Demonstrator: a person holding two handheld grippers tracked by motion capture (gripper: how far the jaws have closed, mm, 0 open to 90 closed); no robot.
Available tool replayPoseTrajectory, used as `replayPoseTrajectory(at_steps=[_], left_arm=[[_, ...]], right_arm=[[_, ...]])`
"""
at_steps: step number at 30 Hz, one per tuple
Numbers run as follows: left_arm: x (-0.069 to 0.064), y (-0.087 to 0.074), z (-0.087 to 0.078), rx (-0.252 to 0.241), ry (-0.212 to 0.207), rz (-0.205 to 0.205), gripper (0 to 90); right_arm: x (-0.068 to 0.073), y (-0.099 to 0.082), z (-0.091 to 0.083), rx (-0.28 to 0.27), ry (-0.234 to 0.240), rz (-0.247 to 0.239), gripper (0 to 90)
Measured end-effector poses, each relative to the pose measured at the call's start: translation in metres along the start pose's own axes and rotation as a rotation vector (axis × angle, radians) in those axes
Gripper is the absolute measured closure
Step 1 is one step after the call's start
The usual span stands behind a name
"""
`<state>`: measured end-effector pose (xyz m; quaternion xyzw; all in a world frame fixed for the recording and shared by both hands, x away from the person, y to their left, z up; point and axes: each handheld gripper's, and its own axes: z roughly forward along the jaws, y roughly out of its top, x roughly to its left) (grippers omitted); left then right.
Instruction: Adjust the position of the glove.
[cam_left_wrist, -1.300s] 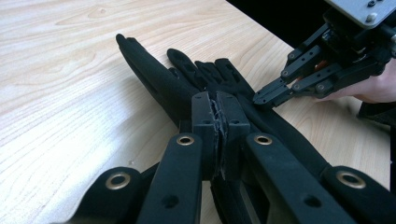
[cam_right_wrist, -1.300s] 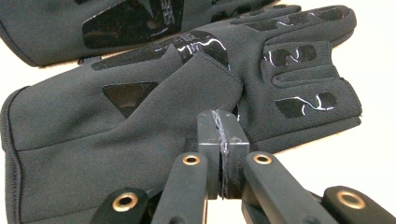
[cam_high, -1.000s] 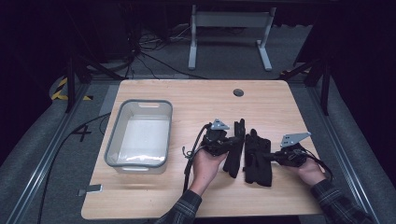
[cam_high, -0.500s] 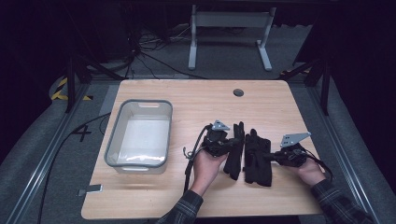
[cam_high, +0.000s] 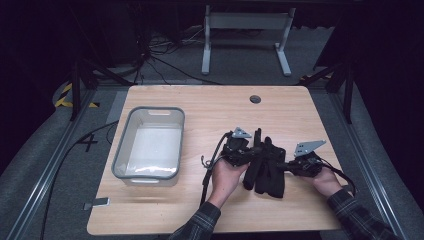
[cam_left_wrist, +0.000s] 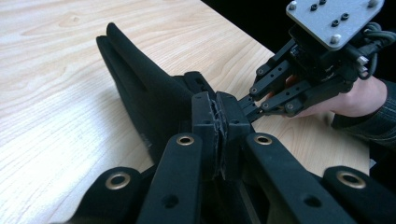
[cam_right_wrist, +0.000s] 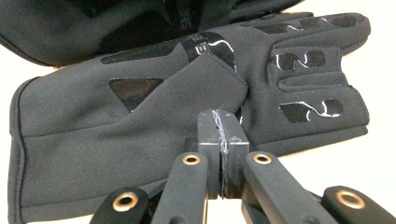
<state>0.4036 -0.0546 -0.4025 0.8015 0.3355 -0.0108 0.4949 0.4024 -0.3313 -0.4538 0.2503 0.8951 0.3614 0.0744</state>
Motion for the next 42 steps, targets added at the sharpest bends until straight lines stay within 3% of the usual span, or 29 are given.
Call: replayPoseTrajectory(at_steps=[9, 20, 24, 29, 37, 40, 42], left_arm=[[-0.005, 0.002, 0.015, 0.024, -0.028, 0.006, 87.6], [-0.008, 0.002, 0.041, 0.077, -0.029, 0.022, 87.6], [-0.009, -0.002, 0.046, 0.097, -0.026, 0.034, 87.6], [-0.013, -0.008, 0.057, 0.125, -0.023, 0.047, 87.6], [-0.021, -0.018, 0.075, 0.186, -0.053, 0.078, 86.0], [-0.026, -0.015, 0.072, 0.173, -0.064, 0.092, 75.1], [-0.029, -0.012, 0.066, 0.158, -0.066, 0.115, 70.1]], right_arm=[[0.000, 0.007, 0.008, -0.010, 0.008, -0.007, 90.0], [0.004, 0.021, 0.024, -0.023, 0.021, -0.031, 89.9], [-0.003, 0.017, 0.009, -0.051, 0.016, -0.002, 89.9], [-0.016, 0.007, -0.009, -0.071, -0.040, 0.047, 89.9], [-0.025, 0.002, -0.017, -0.077, -0.076, 0.066, 89.9], [-0.027, -0.001, -0.019, -0.080, -0.093, 0.071, 88.0], [-0.028, -0.002, -0.021, -0.086, -0.104, 0.074, 80.8]])
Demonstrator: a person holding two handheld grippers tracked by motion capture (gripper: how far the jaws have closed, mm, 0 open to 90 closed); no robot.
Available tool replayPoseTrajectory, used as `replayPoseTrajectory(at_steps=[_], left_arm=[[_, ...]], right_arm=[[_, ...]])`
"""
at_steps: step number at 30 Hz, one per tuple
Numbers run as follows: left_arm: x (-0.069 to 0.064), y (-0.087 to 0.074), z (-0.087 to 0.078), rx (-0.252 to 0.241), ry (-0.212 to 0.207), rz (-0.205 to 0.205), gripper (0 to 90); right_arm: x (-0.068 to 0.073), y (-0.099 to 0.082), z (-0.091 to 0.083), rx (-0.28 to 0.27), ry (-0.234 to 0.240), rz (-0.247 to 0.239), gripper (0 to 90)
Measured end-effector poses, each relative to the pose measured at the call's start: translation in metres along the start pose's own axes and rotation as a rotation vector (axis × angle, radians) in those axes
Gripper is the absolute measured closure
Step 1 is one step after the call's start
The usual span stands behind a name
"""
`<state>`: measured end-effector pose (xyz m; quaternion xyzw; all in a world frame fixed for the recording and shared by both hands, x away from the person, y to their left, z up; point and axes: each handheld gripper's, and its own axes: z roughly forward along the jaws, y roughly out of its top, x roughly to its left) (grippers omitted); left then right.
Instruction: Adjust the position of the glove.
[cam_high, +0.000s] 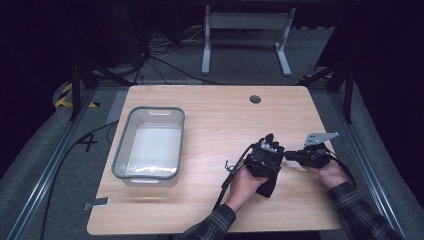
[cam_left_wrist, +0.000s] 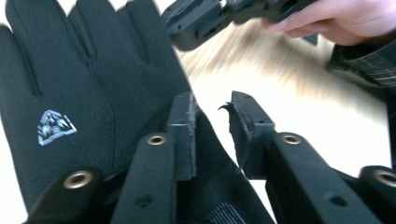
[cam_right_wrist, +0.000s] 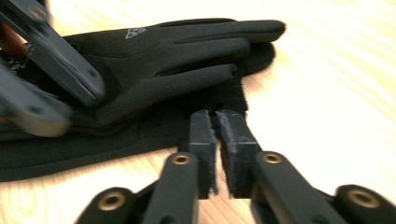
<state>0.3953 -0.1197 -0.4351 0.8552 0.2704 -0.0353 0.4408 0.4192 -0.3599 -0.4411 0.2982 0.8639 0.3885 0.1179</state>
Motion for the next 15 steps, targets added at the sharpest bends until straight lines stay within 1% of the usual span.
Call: replayPoseTrajectory(at_steps=[2, 3, 5, 6, 7, 9, 10, 11, 12, 13, 14, 15], left_arm=[[-0.002, 0.003, -0.008, -0.019, 0.004, 0.020, 70.7], [-0.001, 0.004, -0.015, -0.027, 0.007, 0.038, 73.9], [0.001, 0.005, -0.024, -0.021, 0.054, 0.066, 86.0], [0.003, 0.005, -0.028, -0.019, 0.081, 0.072, 89.5], [0.007, 0.005, -0.031, -0.010, 0.105, 0.079, 89.7], [0.014, 0.002, -0.035, -0.001, 0.138, 0.072, 89.8], [0.018, 0.000, -0.036, 0.002, 0.144, 0.065, 89.9], [0.021, -0.001, -0.036, 0.007, 0.149, 0.055, 89.9], [0.024, -0.003, -0.036, 0.012, 0.160, 0.054, 89.8], [0.024, -0.003, -0.036, 0.012, 0.160, 0.054, 89.9], [0.027, -0.004, -0.035, 0.017, 0.156, 0.044, 89.9], [0.028, -0.005, -0.034, 0.018, 0.153, 0.039, 89.8]], right_arm=[[-0.001, -0.001, -0.003, -0.002, -0.015, 0.002, 77.5], [-0.001, -0.001, -0.005, -0.009, -0.022, 0.002, 73.8], [-0.003, -0.004, -0.010, -0.010, -0.038, 0.012, 62.0], [-0.004, -0.006, -0.011, -0.003, -0.045, 0.017, 55.8], [-0.005, -0.009, -0.012, 0.001, -0.053, 0.019, 50.1], [-0.007, -0.015, -0.014, 0.010, -0.083, 0.044, 38.6], [-0.009, -0.018, -0.015, 0.014, -0.090, 0.062, 34.5], [-0.011, -0.021, -0.016, 0.020, -0.098, 0.074, 32.1], [-0.013, -0.024, -0.018, 0.022, -0.110, 0.078, 30.0], [-0.013, -0.024, -0.018, 0.022, -0.110, 0.078, 30.0], [-0.014, -0.026, -0.020, 0.016, -0.120, 0.083, 27.0], [-0.017, -0.031, -0.024, 0.011, -0.150, 0.094, 22.9]])
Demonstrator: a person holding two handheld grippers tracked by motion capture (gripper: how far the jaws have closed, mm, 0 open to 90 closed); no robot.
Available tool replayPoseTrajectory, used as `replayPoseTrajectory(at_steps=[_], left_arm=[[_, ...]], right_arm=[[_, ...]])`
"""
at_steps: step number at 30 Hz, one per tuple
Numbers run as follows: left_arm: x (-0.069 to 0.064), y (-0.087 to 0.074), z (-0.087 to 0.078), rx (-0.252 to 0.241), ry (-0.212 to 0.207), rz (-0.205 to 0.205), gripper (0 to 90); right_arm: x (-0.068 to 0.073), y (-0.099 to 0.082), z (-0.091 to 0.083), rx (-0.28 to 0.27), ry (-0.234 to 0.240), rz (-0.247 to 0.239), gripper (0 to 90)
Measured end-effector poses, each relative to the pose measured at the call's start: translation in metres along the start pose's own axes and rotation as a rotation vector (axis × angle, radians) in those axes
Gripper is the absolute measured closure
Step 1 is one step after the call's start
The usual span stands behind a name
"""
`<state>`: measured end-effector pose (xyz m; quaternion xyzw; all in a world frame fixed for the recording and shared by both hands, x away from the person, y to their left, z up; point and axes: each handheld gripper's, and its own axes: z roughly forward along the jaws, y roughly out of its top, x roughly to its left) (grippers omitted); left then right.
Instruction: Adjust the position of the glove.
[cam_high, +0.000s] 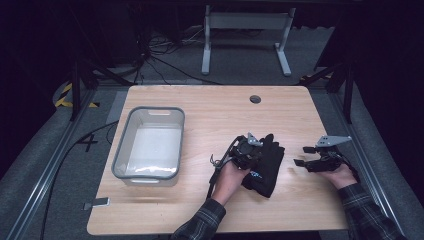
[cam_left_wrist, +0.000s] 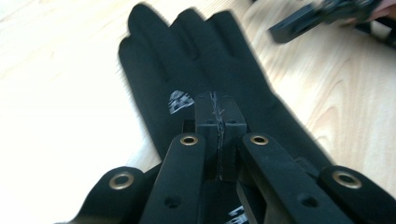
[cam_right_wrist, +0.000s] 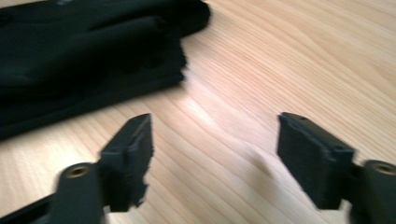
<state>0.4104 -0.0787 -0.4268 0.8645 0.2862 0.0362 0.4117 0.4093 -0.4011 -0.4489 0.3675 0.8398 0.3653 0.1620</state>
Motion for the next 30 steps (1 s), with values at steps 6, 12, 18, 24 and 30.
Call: replayPoseTrajectory(at_steps=[6, 12, 18, 24, 30], left_arm=[[-0.014, -0.003, 0.023, 0.059, -0.032, 0.055, 89.9], [-0.025, -0.004, 0.034, 0.085, -0.050, 0.096, 89.9], [-0.043, 0.005, 0.026, 0.057, -0.103, 0.134, 89.8], [-0.066, 0.002, 0.041, 0.125, -0.144, 0.203, 89.9], [-0.074, -0.001, 0.049, 0.154, -0.127, 0.232, 89.9]], right_arm=[[-0.012, -0.009, -0.004, 0.004, -0.037, 0.035, 15.8], [-0.015, -0.011, -0.001, 0.012, -0.055, 0.042, 15.2], [-0.016, -0.012, 0.002, 0.029, -0.068, 0.037, 15.0], [-0.016, -0.013, 0.003, 0.033, -0.067, 0.036, 14.7], [-0.016, -0.013, 0.003, 0.035, -0.065, 0.033, 14.6]])
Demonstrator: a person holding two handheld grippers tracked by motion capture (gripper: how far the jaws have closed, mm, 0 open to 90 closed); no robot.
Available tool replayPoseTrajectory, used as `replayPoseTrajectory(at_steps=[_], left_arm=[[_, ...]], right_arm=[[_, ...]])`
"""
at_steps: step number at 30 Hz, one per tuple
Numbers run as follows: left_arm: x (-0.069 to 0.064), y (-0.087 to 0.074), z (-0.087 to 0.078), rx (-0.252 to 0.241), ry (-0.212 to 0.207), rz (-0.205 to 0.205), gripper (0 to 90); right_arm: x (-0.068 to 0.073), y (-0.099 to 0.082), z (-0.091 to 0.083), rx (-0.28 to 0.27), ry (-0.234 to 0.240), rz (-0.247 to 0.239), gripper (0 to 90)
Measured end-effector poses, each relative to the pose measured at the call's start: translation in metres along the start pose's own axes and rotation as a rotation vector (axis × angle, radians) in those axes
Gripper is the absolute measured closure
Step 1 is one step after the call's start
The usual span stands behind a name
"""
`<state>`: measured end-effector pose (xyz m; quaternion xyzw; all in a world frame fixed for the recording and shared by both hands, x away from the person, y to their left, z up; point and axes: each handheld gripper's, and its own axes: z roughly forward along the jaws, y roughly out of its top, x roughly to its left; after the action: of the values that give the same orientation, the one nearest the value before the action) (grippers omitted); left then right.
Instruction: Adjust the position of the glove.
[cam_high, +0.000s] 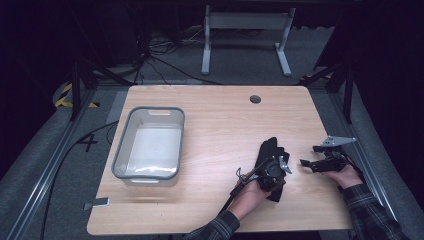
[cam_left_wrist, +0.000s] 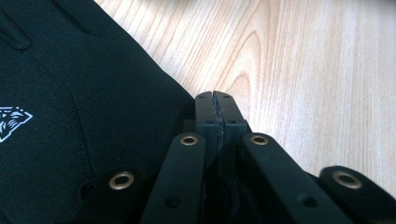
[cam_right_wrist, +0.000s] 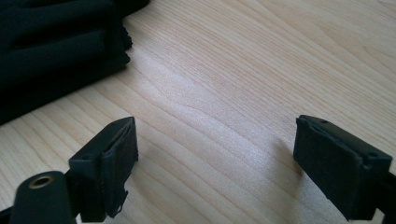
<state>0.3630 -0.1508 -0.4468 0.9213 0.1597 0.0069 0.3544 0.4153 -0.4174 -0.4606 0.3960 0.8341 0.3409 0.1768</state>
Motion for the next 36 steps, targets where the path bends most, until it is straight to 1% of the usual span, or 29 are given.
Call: replayPoseTrajectory(at_steps=[2, 4, 5, 6, 7, 10, 14, 15, 20, 21, 22, 24, 27, 30, 31, 32, 33, 35, 36], left_arm=[[0.000, 0.000, -0.001, 0.025, -0.005, 0.006, 90.0], [0.000, 0.000, -0.002, 0.032, -0.007, 0.004, 90.0], [0.000, -0.001, -0.005, 0.053, -0.012, 0.009, 90.0], [0.000, -0.001, -0.005, 0.053, -0.012, 0.009, 90.0], [0.000, -0.003, -0.008, 0.071, -0.009, 0.011, 90.0], [0.001, -0.009, -0.015, 0.085, -0.011, 0.008, 90.0], [0.005, -0.020, -0.027, 0.104, -0.006, -0.006, 89.9], [0.006, -0.023, -0.029, 0.109, -0.002, -0.018, 90.0], [0.011, -0.037, -0.044, 0.118, 0.012, -0.040, 90.0], [0.012, -0.040, -0.046, 0.120, 0.014, -0.052, 90.0], [0.012, -0.040, -0.046, 0.120, 0.014, -0.052, 89.9], [0.014, -0.046, -0.051, 0.114, 0.015, -0.065, 90.0], [0.017, -0.054, -0.058, 0.105, 0.017, -0.072, 89.9], [0.018, -0.054, -0.060, 0.093, 0.007, -0.078, 89.7], [0.018, -0.054, -0.060, 0.093, 0.007, -0.078, 85.8], [0.018, -0.054, -0.062, 0.081, 0.009, -0.084, 85.8], [0.020, -0.052, -0.065, 0.064, 0.008, -0.085, 78.7], [0.023, -0.050, -0.068, 0.044, 0.011, -0.085, 72.3], [0.025, -0.048, -0.069, 0.038, 0.012, -0.091, 69.4]], right_arm=[[0.000, 0.000, 0.000, 0.001, -0.002, 0.000, 14.7], [0.000, 0.000, 0.000, 0.003, -0.002, -0.002, 14.7], [0.000, 0.000, 0.001, 0.006, 0.000, -0.004, 14.6], [0.000, 0.000, 0.001, 0.006, 0.000, -0.004, 14.6], [0.000, 0.000, 0.001, 0.006, 0.000, -0.004, 14.5], [0.000, 0.000, 0.001, 0.004, 0.002, -0.003, 14.3], [0.000, 0.000, 0.001, 0.003, 0.003, -0.002, 14.0], [0.000, 0.000, 0.001, 0.002, 0.004, -0.003, 13.9], [0.001, -0.001, 0.002, -0.007, 0.005, -0.004, 12.6], [0.002, -0.001, 0.003, -0.011, 0.004, -0.005, 12.0], [0.002, -0.001, 0.003, -0.011, 0.004, -0.005, 12.0], [0.002, -0.002, 0.004, -0.018, 0.015, -0.013, 10.2], [0.003, -0.003, 0.004, -0.024, 0.013, -0.016, 9.2], [0.003, -0.002, 0.005, -0.021, 0.015, -0.014, 8.3], [0.003, -0.002, 0.005, -0.021, 0.015, -0.014, 8.3], [0.003, -0.002, 0.005, -0.021, 0.015, -0.015, 8.3], [0.003, -0.002, 0.005, -0.021, 0.014, -0.015, 8.3], [0.003, -0.002, 0.005, -0.021, 0.014, -0.015, 8.3], [0.003, -0.002, 0.005, -0.022, 0.014, -0.015, 8.3]])
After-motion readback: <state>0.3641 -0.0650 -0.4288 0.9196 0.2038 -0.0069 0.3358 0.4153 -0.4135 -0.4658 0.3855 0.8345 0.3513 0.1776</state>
